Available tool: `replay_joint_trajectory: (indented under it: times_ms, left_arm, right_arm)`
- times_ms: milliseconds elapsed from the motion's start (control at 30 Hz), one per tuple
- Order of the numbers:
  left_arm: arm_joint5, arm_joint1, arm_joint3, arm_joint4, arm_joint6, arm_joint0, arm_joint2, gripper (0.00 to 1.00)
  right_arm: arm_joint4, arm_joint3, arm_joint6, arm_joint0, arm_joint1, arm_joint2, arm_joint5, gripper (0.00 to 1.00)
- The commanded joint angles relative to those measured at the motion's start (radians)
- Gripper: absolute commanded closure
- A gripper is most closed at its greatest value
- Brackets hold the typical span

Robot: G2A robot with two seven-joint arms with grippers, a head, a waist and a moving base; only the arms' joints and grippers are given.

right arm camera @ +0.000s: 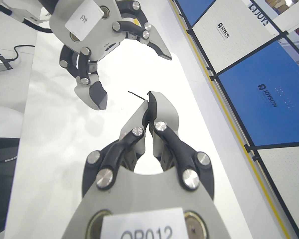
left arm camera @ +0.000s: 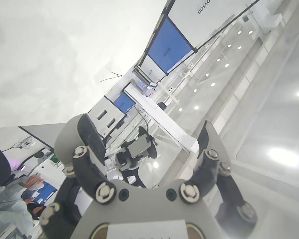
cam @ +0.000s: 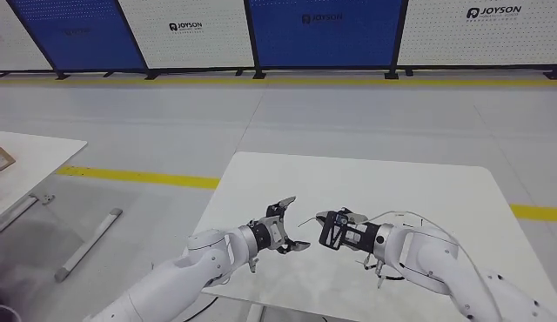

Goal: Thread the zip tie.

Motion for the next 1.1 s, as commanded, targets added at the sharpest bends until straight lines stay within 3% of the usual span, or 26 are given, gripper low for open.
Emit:
replay_joint_trajectory:
  times_ms: [0, 33, 67, 300, 700, 767, 800, 1067]
  left_arm:
    - [0.009, -0.006, 0.006, -0.003, -0.002, -0.01, 0.008, 0.07]
    - [0.018, -0.009, 0.011, -0.011, -0.005, -0.016, 0.011, 0.23]
    - [0.021, -0.011, 0.014, -0.013, -0.003, -0.019, 0.012, 0.5]
    - [0.03, -0.023, 0.029, -0.014, 0.011, -0.035, 0.028, 0.81]
    - [0.03, -0.022, 0.032, -0.011, 0.005, -0.04, 0.04, 0.85]
    - [0.03, -0.02, 0.03, -0.011, 0.005, -0.039, 0.04, 0.91]
    - [0.03, -0.019, 0.029, -0.011, 0.004, -0.039, 0.039, 1.0]
    - [0.03, -0.014, 0.021, -0.003, -0.002, -0.036, 0.044, 1.0]
  right_arm:
    - [0.0, 0.0, 0.0, 0.0, 0.0, 0.0, 0.0, 1.0]
    - [0.0, 0.0, 0.0, 0.0, 0.0, 0.0, 0.0, 1.0]
    - [0.0, 0.0, 0.0, 0.0, 0.0, 0.0, 0.0, 1.0]
    - [0.0, 0.0, 0.0, 0.0, 0.0, 0.0, 0.0, 1.0]
    - [0.0, 0.0, 0.0, 0.0, 0.0, 0.0, 0.0, 1.0]
    - [0.0, 0.0, 0.0, 0.0, 0.0, 0.0, 0.0, 1.0]
    - [0.0, 0.0, 0.0, 0.0, 0.0, 0.0, 0.0, 1.0]
    - [0.0, 0.0, 0.0, 0.0, 0.0, 0.0, 0.0, 1.0]
